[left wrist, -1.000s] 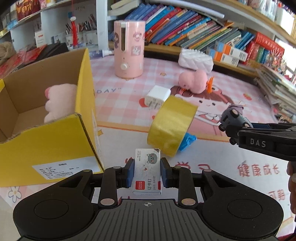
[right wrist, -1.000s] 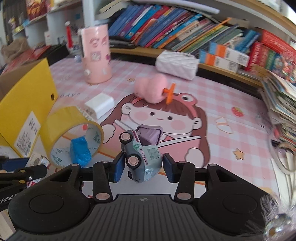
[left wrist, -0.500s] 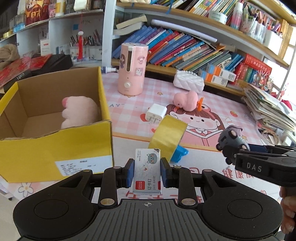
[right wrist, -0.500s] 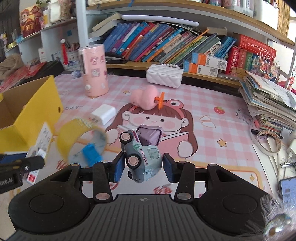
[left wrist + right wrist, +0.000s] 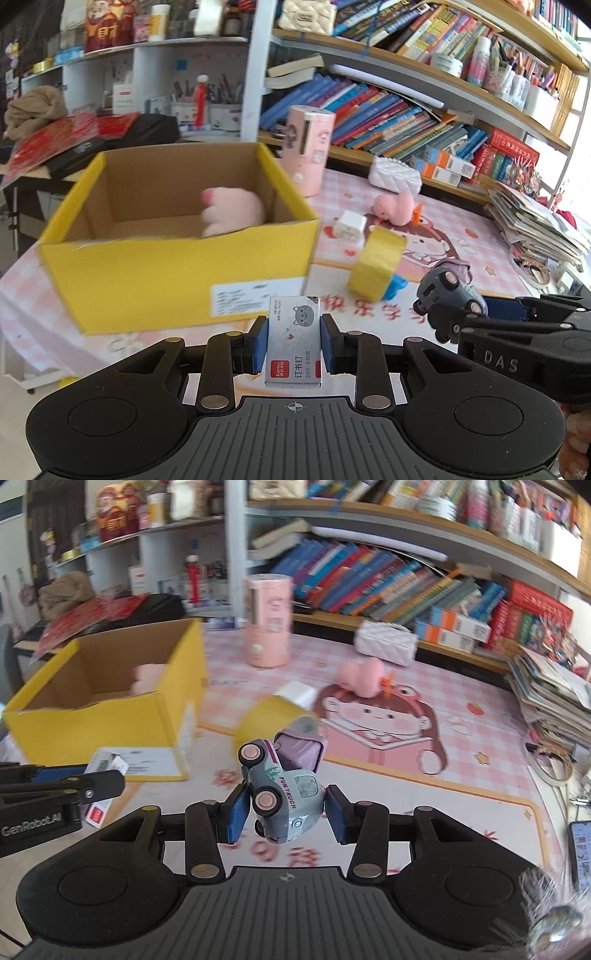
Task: Organize objects
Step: 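Carry the small box with the left tool toward the yellow box while the right tool carries the car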
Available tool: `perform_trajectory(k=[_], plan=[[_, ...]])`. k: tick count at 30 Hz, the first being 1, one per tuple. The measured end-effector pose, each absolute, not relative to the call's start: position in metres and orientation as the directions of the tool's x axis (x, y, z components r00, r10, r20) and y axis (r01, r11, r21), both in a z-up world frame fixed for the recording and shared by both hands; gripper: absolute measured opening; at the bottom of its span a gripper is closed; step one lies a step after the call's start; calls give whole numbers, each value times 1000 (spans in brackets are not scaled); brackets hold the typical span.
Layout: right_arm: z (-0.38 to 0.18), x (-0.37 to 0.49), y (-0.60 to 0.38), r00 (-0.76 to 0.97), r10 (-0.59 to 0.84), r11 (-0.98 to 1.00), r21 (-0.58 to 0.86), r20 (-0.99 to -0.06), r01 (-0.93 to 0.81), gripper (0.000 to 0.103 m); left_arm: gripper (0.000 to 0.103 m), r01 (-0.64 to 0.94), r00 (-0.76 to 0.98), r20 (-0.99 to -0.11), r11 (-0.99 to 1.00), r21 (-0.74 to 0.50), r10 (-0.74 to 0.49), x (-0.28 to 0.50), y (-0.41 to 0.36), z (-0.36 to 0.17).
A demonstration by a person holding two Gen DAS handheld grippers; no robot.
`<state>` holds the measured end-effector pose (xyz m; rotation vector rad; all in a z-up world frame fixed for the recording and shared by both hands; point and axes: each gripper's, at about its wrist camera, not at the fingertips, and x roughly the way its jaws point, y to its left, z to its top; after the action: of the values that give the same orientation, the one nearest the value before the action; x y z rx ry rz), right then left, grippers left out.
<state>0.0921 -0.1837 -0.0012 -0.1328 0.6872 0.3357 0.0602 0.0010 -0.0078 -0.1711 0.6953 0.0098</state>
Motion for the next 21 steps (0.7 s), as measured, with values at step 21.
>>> perform_trajectory(k=[21], plan=[[-6, 5, -101, 669, 342, 895, 11, -660, -446, 42, 27, -133, 775, -632, 982, -131, 21, -23, 70, -1]])
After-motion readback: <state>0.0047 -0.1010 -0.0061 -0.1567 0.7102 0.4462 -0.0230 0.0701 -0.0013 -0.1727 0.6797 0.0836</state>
